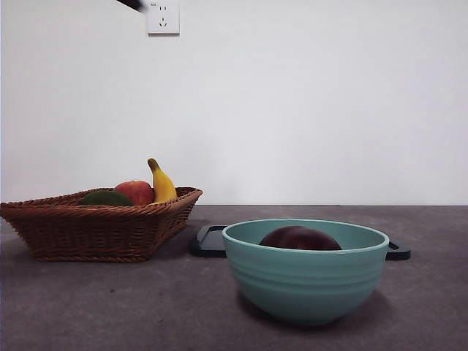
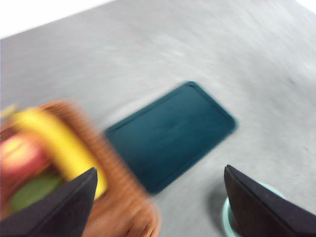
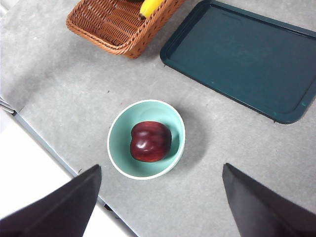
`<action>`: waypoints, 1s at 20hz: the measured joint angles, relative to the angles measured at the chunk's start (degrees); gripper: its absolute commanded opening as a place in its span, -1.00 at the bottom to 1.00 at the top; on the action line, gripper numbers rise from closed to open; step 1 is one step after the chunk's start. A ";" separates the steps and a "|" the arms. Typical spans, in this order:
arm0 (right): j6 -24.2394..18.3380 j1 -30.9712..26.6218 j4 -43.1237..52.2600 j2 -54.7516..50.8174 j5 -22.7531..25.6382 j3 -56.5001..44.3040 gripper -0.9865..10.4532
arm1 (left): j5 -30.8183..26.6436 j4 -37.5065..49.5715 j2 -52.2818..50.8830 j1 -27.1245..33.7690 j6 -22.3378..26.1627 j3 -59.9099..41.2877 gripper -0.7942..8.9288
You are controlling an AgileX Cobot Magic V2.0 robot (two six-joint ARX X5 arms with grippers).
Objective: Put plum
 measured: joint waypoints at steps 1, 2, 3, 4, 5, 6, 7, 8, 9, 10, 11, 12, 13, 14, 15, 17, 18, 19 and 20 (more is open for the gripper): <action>0.00 0.00 0.00 0.00 0.00 0.00 -0.14 | 1.20 -1.25 -2.54 2.38 -0.04 -1.51 0.00; 0.00 0.00 0.00 0.00 0.00 0.00 -0.14 | 3.02 -1.75 -5.44 4.81 -0.09 -4.07 0.00; 0.00 0.00 0.02 0.00 0.00 0.00 -0.14 | 5.29 -1.79 -8.39 6.91 -0.09 -7.26 0.00; 0.00 0.00 0.11 0.00 -0.02 0.00 -0.14 | 7.13 -1.99 -11.21 8.41 -0.09 -10.64 0.00; 0.00 0.00 0.24 0.00 -0.02 0.00 -0.14 | 8.70 -2.21 -13.51 9.20 -0.09 -13.40 0.00; 0.00 0.00 0.26 0.00 0.00 0.00 -0.14 | 11.04 -2.38 -15.87 9.40 -0.09 -16.35 0.00; 0.00 0.00 0.31 0.00 0.00 0.00 -0.14 | 14.32 -2.84 -18.08 9.33 -0.11 -19.32 0.00; 0.00 0.00 0.37 0.00 0.00 0.00 -0.14 | 17.77 -3.58 -19.82 9.01 -0.07 -22.10 0.00; 0.00 0.00 0.39 0.00 0.00 0.00 -0.14 | 21.62 -5.11 -21.20 8.41 -0.04 -24.79 0.00; 0.00 0.00 0.39 0.00 -0.02 0.00 -0.14 | 24.15 -6.45 -21.92 7.91 0.13 -26.75 -0.01; 0.00 0.00 0.39 0.00 0.00 0.00 -0.14 | 26.03 -8.17 -22.45 7.23 0.59 -28.87 -0.01; 0.00 0.00 0.39 0.00 0.00 0.00 -0.14 | 26.32 -9.44 -22.67 6.82 1.20 -30.08 -0.01; 0.00 0.00 0.39 0.00 0.00 0.00 -0.14 | 26.34 -11.30 -22.91 6.21 1.92 -31.52 -0.01; 0.00 0.00 0.39 0.00 0.00 0.00 -0.14 | 26.34 -11.93 -22.95 5.81 2.19 -32.06 -0.01; 0.00 0.00 0.39 0.00 0.00 0.00 -0.14 | 26.34 -11.96 -22.97 5.40 2.69 -32.44 -0.01; 0.00 0.00 0.28 0.00 0.00 0.00 -0.14 | 26.40 -11.82 -23.10 4.83 3.32 -32.50 -0.01; 0.02 0.00 0.13 0.00 0.00 0.00 -0.14 | 26.43 -11.63 -23.19 4.72 3.41 -32.50 -0.01; 0.02 0.00 -0.11 0.00 0.00 0.00 -0.14 | 26.45 -11.37 -23.21 4.72 3.41 -32.50 -0.01; 0.02 0.00 -0.26 0.11 -0.02 0.00 -0.14 | 26.45 -11.19 -23.21 4.72 3.43 -32.50 -0.01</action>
